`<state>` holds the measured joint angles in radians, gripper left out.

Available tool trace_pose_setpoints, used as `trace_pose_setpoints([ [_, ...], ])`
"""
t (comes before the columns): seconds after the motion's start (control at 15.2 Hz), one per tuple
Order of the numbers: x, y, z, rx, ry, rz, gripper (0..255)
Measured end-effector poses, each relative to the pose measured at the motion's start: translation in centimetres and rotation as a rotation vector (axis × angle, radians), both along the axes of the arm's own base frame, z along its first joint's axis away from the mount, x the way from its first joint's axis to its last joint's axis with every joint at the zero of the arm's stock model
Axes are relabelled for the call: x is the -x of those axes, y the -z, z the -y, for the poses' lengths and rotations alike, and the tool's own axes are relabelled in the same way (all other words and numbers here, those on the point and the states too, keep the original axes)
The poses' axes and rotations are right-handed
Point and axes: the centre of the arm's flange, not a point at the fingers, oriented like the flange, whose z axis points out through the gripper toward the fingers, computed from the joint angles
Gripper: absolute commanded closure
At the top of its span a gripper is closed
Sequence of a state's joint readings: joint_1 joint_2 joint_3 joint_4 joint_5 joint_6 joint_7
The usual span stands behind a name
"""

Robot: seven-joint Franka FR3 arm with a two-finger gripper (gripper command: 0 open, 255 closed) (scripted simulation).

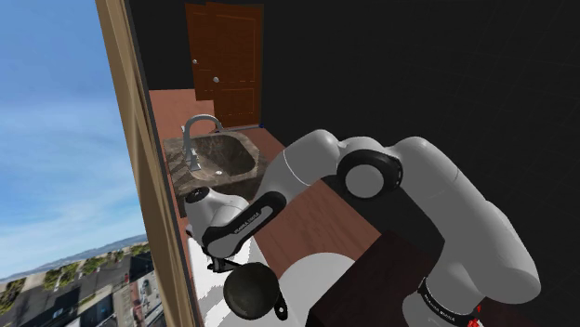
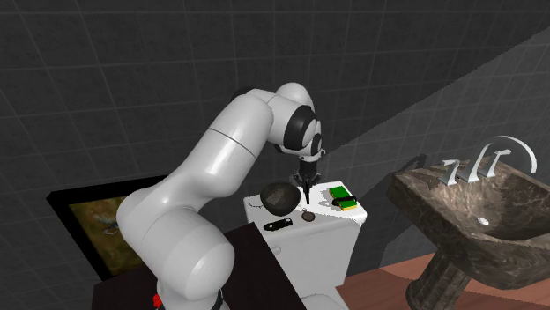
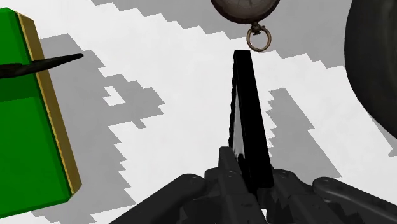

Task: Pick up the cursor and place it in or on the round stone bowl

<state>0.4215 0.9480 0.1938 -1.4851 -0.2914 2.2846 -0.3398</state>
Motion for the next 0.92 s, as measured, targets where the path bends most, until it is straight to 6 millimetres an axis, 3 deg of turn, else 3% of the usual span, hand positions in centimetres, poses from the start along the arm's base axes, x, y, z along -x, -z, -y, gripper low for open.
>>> trace_pose_setpoints([
  [0.92,-0.1,-7.4,0.1,0.0,0.0,0.0,255],
])
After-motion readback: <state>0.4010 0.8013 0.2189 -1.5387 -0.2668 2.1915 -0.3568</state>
